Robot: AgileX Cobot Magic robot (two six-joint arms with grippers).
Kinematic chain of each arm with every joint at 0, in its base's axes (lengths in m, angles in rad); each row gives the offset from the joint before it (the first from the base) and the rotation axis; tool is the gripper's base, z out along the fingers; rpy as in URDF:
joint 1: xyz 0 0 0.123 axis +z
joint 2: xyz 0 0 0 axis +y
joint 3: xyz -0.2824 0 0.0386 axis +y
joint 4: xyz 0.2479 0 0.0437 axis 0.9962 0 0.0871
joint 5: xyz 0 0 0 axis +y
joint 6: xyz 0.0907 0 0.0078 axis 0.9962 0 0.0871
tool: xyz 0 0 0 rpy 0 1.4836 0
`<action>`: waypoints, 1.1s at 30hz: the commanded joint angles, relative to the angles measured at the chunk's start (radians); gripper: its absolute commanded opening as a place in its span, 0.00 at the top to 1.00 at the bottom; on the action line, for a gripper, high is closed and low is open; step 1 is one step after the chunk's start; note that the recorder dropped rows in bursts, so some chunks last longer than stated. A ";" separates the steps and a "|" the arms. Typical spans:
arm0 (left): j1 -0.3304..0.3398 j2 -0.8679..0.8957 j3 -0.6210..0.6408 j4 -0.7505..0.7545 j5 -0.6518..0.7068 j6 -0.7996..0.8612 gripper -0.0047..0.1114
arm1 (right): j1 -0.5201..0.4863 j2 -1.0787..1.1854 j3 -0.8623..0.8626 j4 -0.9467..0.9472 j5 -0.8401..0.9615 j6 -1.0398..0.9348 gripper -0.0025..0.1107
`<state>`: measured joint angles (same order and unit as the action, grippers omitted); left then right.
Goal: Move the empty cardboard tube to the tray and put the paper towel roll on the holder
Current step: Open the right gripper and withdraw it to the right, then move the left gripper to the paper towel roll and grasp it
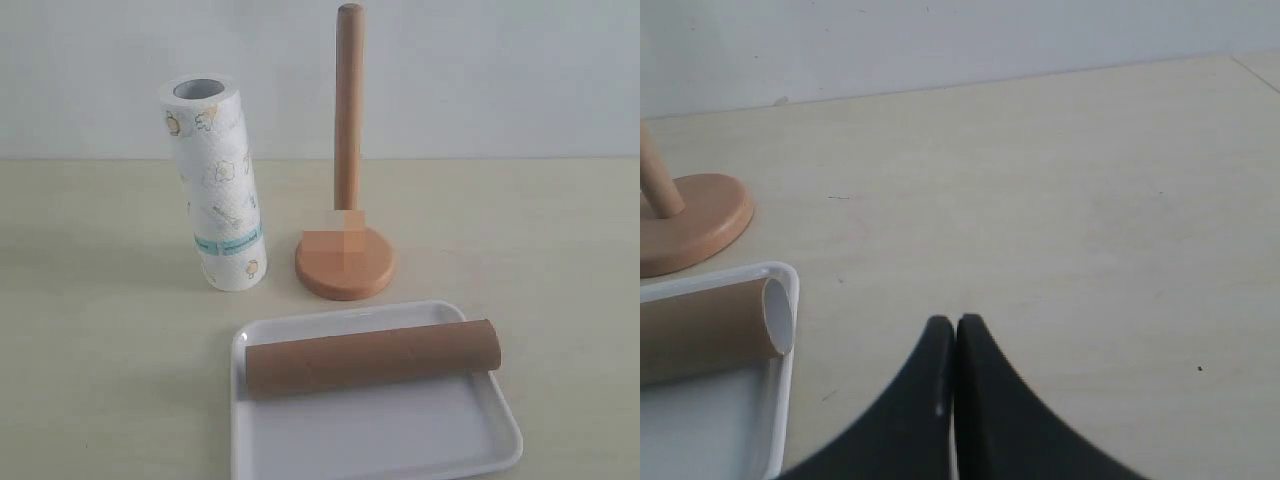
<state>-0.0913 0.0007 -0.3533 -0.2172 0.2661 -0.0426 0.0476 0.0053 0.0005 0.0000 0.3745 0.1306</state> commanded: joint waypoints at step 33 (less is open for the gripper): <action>0.002 1.033 -0.014 0.508 -0.900 -0.409 0.02 | -0.007 -0.005 0.000 0.008 -0.026 -0.010 0.98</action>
<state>-0.0913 0.9331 -0.3596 0.2855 -0.5264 -0.4288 0.0476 0.0053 0.0005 0.0000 0.3680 0.1306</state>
